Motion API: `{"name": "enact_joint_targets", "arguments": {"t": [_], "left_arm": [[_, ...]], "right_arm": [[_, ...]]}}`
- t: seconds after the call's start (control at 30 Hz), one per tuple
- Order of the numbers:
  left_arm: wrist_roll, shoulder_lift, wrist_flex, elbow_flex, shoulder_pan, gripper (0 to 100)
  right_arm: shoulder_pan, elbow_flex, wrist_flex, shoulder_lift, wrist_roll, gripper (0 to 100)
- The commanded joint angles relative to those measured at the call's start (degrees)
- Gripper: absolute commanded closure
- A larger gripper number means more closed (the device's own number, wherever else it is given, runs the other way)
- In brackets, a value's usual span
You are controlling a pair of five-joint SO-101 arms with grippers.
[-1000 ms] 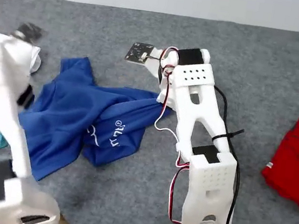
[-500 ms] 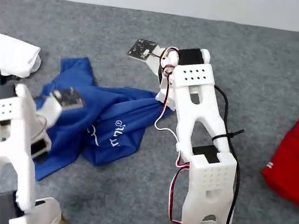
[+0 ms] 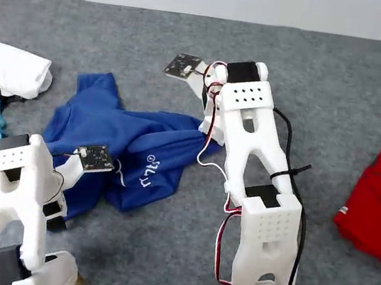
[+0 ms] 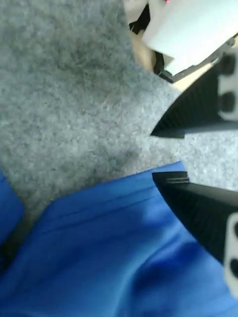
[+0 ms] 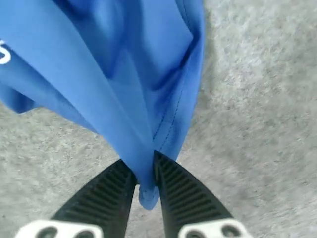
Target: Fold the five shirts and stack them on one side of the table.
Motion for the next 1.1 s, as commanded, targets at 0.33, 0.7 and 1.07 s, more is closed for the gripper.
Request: {"name": "enact_joint_targets", "arguments": {"t": [0.33, 0.7, 1.07], "left_arm": [[-0.79, -2.02, -5.89, -3.74, -4.31, 79], [-5.45, -1.23, -8.97, -3.12, -8.09, 79], [-5.27, 7.56, -13.01, -0.48, -7.82, 79]], "right_arm": [[0.66, -2.99, 1.27, -4.35, -1.05, 98.9], [0.31, -2.99, 1.01, -4.44, -1.05, 98.9], [0.31, -2.99, 1.01, -4.44, -1.05, 98.9]]}}
